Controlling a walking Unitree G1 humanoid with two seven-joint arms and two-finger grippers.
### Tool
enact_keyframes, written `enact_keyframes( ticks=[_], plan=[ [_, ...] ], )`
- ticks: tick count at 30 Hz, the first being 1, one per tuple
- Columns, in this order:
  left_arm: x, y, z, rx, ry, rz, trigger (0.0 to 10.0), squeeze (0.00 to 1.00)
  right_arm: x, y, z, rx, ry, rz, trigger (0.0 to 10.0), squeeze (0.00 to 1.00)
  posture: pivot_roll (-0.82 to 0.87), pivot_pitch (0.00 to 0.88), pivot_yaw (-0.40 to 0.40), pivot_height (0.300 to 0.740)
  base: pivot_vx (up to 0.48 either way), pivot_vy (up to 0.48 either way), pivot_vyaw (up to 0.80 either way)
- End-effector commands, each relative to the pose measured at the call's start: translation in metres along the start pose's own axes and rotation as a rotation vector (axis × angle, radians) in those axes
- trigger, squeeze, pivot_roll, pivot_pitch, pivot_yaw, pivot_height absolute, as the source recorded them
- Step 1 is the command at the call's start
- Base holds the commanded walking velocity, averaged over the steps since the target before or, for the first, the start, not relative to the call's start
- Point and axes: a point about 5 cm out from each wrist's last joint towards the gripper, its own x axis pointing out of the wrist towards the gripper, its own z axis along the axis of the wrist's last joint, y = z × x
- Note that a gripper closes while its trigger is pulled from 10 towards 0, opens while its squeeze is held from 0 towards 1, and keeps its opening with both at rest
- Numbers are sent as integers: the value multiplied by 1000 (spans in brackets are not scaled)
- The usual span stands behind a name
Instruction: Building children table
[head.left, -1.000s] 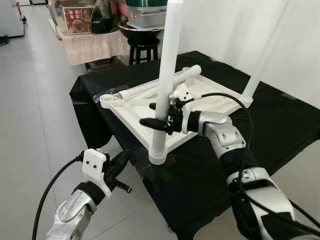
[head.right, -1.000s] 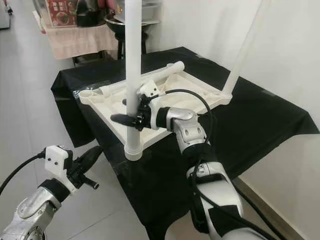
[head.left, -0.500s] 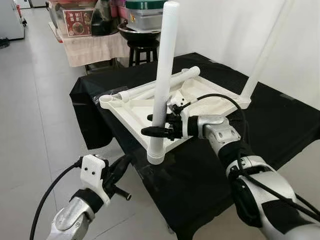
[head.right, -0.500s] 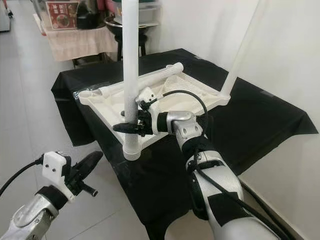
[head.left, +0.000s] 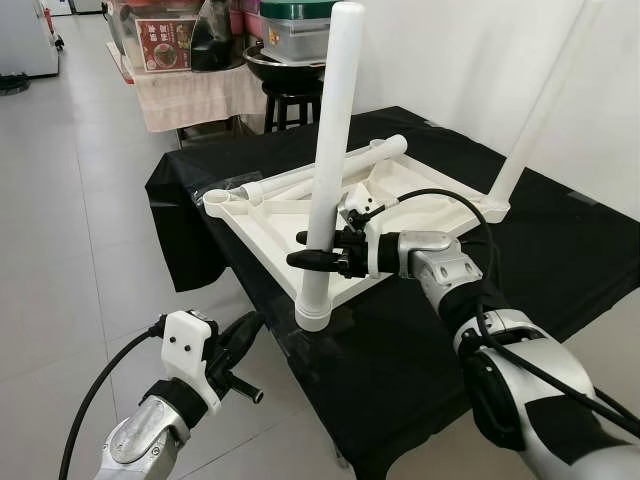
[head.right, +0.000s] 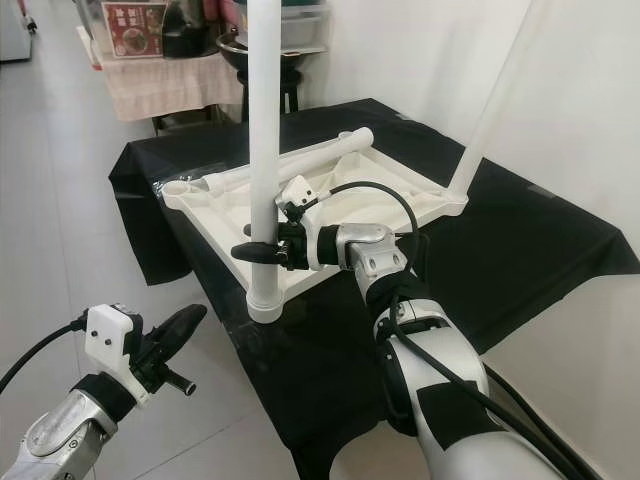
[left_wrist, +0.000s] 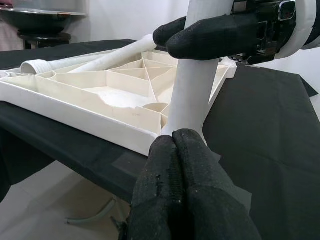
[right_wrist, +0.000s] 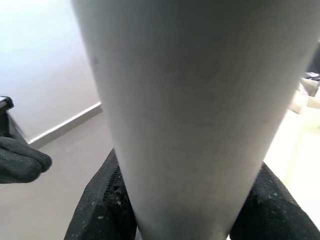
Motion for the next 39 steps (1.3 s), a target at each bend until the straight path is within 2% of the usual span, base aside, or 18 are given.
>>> enact_keyframes(
  ticks=[1, 2, 3, 4, 5, 8, 9, 10, 16, 17, 18, 19, 23, 24, 29, 30, 32, 39],
  plan=[
    [-1, -1, -1, -7, 12, -11, 10000, 0, -5, -3, -15, 22, 65, -79, 0, 0, 99, 0, -84, 740, 0, 0, 0],
    [-1, 0, -1, -8, 10, -9, 10000, 0, -10, -11, -25, 100, 75, -327, 0, 0, 86, 0, -84, 740, 0, 0, 0],
    [0, 3, -1, -10, 7, -8, 10000, 0, -8, -1, -41, 175, 69, -564, 0, 0, 72, 0, -68, 740, 0, 0, 0],
    [0, 3, -1, -10, 7, -8, 10000, 0, -8, -1, -41, 175, 69, -564, 0, 0, 72, 0, -68, 740, 0, 0, 0],
    [2, 5, -1, -11, 7, -9, 10000, 0, -9, 22, -57, 302, 58, -719, 0, 0, 62, 0, -48, 740, 0, 0, 0],
    [2, 5, -1, -11, 7, -9, 10000, 0, -9, 22, -57, 302, 58, -719, 0, 0, 62, 0, -48, 740, 0, 0, 0],
    [3, 7, -2, -8, 10, -12, 10000, 0, -12, 39, -67, 363, 60, -803, 0, 0, 48, 0, -36, 740, 0, 0, 0],
    [3, 7, -2, -8, 10, -12, 10000, 0, -12, 39, -67, 363, 60, -803, 0, 0, 48, 0, -36, 740, 0, 0, 0],
    [9, 13, -4, -10, 6, -4, 10000, 0, -21, 15, -51, 264, 30, -887, 0, 0, 57, 0, -55, 740, 0, 0, 0],
    [9, 14, -4, -10, 2, 5, 10000, 0, -22, 10, -46, 242, 33, -888, 1490, 0, 58, 0, -56, 740, 0, 0, 0],
    [9, 14, -4, -10, 2, 5, 10000, 0, -22, 10, -46, 242, 33, -888, 1490, 0, 58, 0, -56, 740, 0, 0, 0],
    [8, 14, -4, -9, 1, 9, 10000, 0, -20, 9, -45, 205, 62, -836, 10000, 0, 56, 0, -52, 740, 0, 0, 0],
    [8, 14, -4, -10, 2, 8, 10000, 0, -20, 9, -44, 190, 58, -812, 10000, 51, 56, 0, -52, 740, 0, 0, 0],
    [10, 13, -3, -10, 5, -8, 10000, 0, -18, 16, -35, 179, 77, -734, 10000, 1000, 57, 0, -40, 740, 0, 0, 0],
    [11, 11, -3, -12, 4, -17, 10000, 0, -12, 15, -20, 135, 38, -603, 10000, 1000, 59, 0, -42, 740, 0, 0, 0],
    [11, 10, -3, -15, 2, -18, 10000, 0, -9, 12, -10, 93, 1, -511, 10000, 67, 65, 0, -47, 740, 0, 0, 0],
    [11, 9, -2, -16, 0, -18, 10000, 0, -6, 11, -2, 58, -41, -404, 10000, 0, 71, 0, -52, 740, 0, 0, 0],
    [9, 4, -1, -19, -6, -22, 10000, 0, 8, 11, 4, -44, -31, -88, 10000, 0, 98, 0, -62, 740, 0, 0, 0]
  ],
)
